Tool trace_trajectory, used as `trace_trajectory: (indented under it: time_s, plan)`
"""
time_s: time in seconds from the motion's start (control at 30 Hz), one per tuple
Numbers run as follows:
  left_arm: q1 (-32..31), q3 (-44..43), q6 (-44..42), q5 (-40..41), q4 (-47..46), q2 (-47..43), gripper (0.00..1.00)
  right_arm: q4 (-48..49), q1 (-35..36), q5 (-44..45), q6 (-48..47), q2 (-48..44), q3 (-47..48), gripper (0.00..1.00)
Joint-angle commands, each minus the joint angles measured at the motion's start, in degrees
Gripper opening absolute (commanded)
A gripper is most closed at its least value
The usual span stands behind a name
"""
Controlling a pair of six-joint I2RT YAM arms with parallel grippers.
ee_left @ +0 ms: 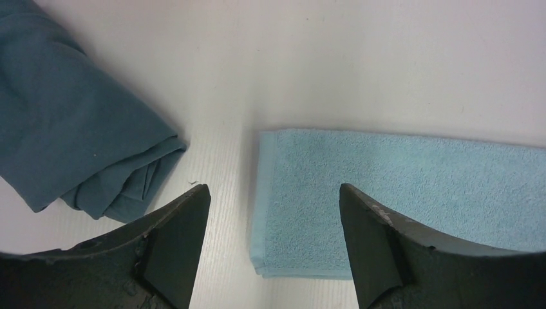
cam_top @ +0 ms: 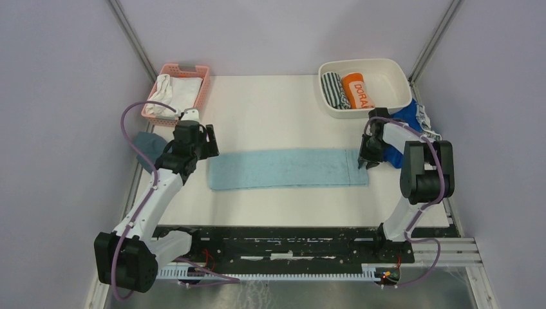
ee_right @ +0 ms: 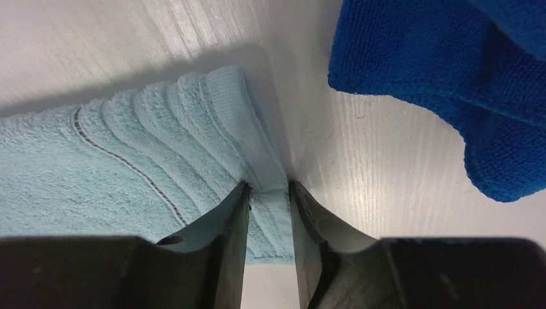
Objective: Roll the towels
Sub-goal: Fold the towel at the center of the board.
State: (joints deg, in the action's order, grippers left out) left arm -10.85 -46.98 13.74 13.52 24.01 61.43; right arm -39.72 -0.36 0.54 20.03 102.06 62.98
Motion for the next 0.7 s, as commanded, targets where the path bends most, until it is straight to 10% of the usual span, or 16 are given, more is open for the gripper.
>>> trace_trajectory:
  time_s: [0.0, 0.2, 0.67]
  plan:
    - [-0.8, -0.2, -2.7, 2.6, -1.1, -1.5, 0.81, -1.6, 1.1, 0.0, -0.6, 5.0, 0.5, 0.32]
    - [-1.5, -0.2, -2.5, 2.6, -1.0, -1.3, 0.81, -3.3, 1.3, 6.1, -0.3, 3.1, 2.5, 0.01]
    - [-2.5, 0.8, 2.5, -4.5, -1.1, -1.3, 0.82, -13.9, 2.4, 27.4, -1.2, -9.4, 15.2, 0.01]
